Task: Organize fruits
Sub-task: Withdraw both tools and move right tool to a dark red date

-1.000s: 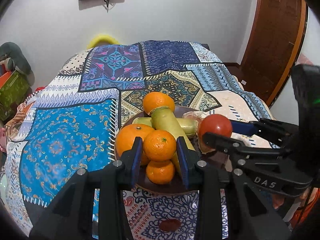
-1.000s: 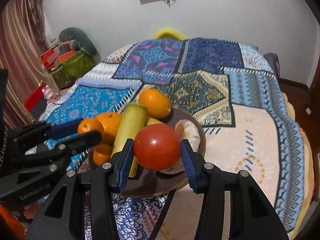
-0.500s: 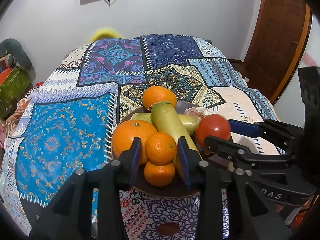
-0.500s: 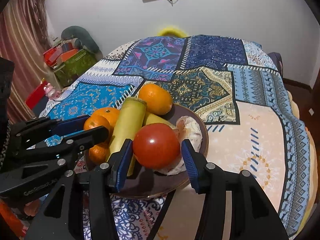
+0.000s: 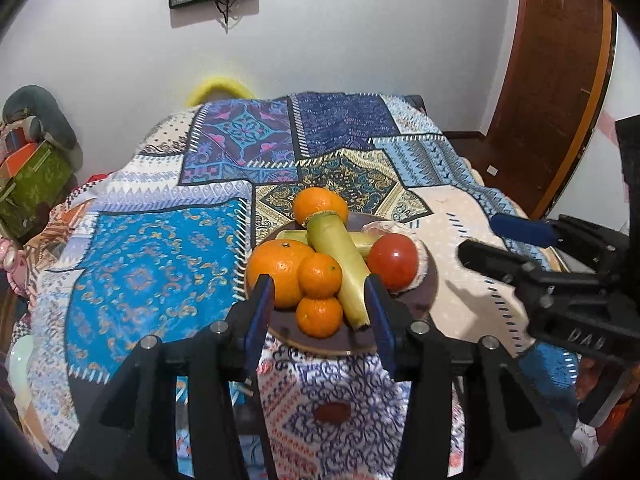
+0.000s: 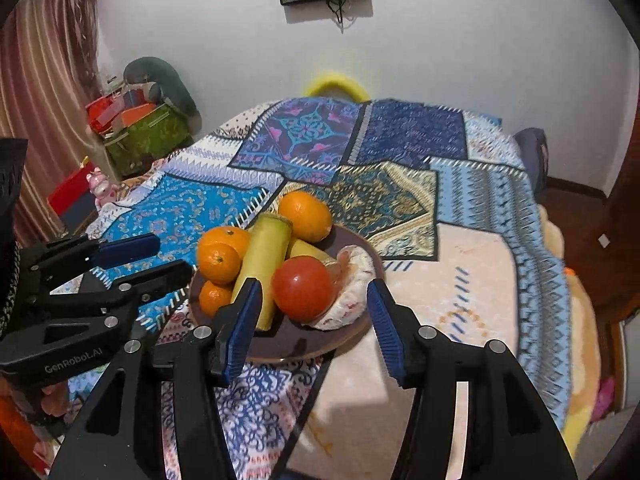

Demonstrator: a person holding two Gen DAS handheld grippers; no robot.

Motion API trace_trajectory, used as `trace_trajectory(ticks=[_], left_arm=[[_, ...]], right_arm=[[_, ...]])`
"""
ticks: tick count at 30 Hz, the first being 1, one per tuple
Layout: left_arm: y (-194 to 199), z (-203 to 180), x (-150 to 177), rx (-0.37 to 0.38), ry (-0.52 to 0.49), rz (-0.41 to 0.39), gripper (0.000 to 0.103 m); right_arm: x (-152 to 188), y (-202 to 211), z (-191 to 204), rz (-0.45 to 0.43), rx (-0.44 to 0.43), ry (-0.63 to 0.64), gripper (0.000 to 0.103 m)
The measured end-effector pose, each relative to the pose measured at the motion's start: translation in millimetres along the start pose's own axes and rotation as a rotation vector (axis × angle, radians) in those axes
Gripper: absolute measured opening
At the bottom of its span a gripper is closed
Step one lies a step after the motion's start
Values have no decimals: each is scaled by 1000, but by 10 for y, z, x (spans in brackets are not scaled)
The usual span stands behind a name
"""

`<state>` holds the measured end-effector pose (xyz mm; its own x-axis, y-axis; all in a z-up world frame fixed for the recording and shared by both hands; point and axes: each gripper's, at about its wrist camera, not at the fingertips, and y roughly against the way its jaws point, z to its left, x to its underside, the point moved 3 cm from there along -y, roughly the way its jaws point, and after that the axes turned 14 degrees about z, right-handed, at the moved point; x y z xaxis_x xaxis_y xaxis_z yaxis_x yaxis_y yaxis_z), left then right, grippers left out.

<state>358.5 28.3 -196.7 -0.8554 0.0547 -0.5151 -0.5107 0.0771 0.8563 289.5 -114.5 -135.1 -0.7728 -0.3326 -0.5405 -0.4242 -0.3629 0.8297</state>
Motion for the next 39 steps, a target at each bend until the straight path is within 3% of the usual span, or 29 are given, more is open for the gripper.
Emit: trace_trajectory(ticks=[9,17,22,30,39], left_arm=[[671,-111,255,-2,-5,-69,51],[1007,-140,596,6,-12,-79,56],[1014,-101,849,20,1,-47,56],[922,-41,1181,16,11,-12,56],[826,32,1291,33,40,15,56]], right_arm=[[183,841,142,-77,71,35,56],[454,1177,301,-83,51,33,57],[660,1099,397,-36,25,21,57],[1018,691,613,113,-40,42,57],[1286,220,757,282,-131,43,43]])
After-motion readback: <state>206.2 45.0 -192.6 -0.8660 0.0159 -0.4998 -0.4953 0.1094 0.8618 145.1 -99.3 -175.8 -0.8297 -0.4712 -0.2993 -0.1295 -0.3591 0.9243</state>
